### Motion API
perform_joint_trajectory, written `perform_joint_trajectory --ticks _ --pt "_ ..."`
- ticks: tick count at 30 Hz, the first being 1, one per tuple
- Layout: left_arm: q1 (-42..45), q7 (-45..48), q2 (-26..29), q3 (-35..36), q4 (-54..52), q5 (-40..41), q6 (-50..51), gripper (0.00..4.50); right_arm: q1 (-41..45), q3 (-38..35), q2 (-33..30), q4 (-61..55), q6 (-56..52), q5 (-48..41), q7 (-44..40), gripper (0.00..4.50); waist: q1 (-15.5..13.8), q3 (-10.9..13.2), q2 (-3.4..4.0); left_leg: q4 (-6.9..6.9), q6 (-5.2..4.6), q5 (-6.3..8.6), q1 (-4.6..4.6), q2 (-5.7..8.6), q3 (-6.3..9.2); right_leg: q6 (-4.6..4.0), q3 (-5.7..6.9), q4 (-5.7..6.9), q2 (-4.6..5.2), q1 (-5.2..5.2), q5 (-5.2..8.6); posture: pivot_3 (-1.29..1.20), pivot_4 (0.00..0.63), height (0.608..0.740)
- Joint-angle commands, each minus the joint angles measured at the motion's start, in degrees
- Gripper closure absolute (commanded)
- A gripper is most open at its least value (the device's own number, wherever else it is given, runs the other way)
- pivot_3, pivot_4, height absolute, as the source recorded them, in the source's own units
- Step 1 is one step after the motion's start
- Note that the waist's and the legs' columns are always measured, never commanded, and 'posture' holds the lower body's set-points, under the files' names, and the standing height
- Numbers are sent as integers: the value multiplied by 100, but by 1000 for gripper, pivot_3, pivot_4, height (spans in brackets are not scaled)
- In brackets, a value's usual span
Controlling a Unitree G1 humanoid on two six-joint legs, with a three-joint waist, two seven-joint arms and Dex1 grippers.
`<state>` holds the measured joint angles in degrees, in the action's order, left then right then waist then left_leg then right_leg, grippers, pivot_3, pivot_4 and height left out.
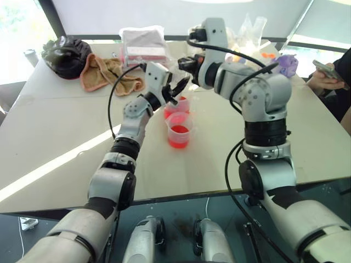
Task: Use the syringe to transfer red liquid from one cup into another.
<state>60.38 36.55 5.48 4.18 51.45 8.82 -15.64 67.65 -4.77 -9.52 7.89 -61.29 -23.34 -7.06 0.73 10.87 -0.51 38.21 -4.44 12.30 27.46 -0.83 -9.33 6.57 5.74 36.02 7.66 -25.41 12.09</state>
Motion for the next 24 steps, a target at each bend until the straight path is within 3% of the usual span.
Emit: perform_joint_trajectory --ticks 1,24 --pt "-15 45 -57 -57 -199 8 -77 2970 168 -64 26 -192 73 28 5 4477 1 0 0 0 0 0 0 0 0 0 0 0 0 0 0 0 150 740" --pt "-206 163 -111 -145 -308 34 30 2970 793 -184 -396 47 464 182 -432 4477 28 0 0 -2 1 1 1 -1 -1 0 0 -2 0 -4 0 0 150 740"
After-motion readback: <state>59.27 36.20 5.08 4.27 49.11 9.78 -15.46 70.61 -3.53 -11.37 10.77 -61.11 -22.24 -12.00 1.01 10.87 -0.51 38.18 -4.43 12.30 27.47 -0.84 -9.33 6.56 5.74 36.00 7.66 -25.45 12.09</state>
